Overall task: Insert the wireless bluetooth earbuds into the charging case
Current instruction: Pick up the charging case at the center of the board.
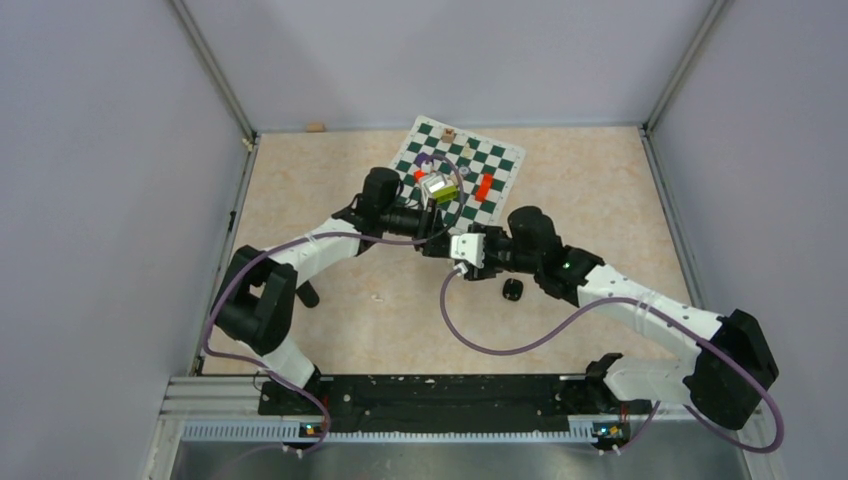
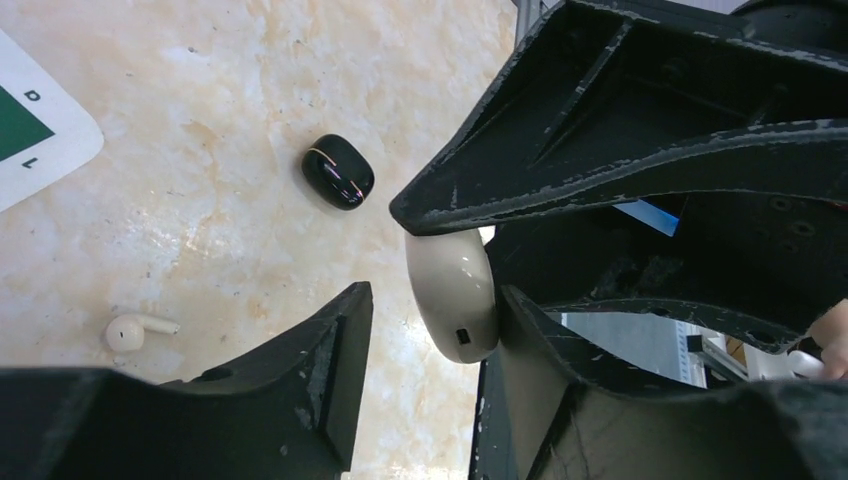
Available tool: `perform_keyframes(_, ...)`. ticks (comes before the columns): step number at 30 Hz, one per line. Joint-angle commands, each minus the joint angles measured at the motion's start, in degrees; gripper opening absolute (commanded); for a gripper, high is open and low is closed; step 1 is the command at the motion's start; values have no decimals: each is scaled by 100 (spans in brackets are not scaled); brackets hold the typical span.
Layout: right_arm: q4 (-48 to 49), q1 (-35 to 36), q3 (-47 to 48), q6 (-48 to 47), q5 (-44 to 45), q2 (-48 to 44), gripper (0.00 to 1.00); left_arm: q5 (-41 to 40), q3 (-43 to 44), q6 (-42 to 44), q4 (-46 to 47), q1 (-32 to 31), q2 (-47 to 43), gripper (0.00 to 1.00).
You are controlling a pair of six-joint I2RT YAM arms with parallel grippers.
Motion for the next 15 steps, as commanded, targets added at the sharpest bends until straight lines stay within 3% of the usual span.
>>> perform_keyframes(1, 288, 130, -78, -113, 138, 16, 20, 155, 204, -28, 188, -6, 27, 50)
perform_keyframes(5, 311, 157, -86, -115, 162, 26, 29, 171, 195, -21, 193, -10, 35, 40)
perform_keyframes(8, 337, 165, 22, 176, 145, 49, 69, 204, 188, -4, 201, -19, 40, 33)
perform_keyframes(11, 239, 146, 295, 719, 8, 84, 98, 261, 129, 12, 301, -20, -2, 24)
perform_keyframes(15, -107, -175, 716, 1595, -954, -5, 99, 343, -31, 150, 394, -15, -207, 23)
